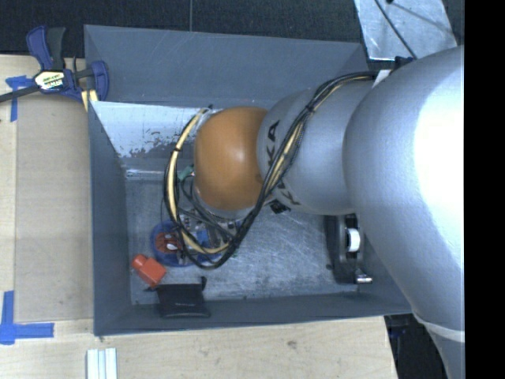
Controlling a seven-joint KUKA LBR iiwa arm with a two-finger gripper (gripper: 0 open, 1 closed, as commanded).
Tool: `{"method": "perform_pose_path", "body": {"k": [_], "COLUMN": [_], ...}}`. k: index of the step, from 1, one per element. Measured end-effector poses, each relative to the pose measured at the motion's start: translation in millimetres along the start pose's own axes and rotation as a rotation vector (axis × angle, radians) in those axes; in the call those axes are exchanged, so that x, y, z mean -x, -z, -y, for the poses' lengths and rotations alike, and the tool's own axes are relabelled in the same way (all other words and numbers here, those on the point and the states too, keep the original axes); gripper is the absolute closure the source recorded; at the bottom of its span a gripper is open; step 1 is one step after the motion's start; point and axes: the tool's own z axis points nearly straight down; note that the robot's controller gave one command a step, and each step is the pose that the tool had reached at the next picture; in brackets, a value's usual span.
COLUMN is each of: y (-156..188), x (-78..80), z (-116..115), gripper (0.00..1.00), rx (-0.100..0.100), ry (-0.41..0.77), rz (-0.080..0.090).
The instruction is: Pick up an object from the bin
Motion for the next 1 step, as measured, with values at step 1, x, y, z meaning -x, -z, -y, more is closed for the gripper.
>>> {"method": "perform_pose_path", "body": {"k": [1], "y": [139.8], "x": [20.3], "z": [-14.5], "gripper": [1.0], "rx": [0.002], "ry": [-0.022], "rz": [0.008]}}
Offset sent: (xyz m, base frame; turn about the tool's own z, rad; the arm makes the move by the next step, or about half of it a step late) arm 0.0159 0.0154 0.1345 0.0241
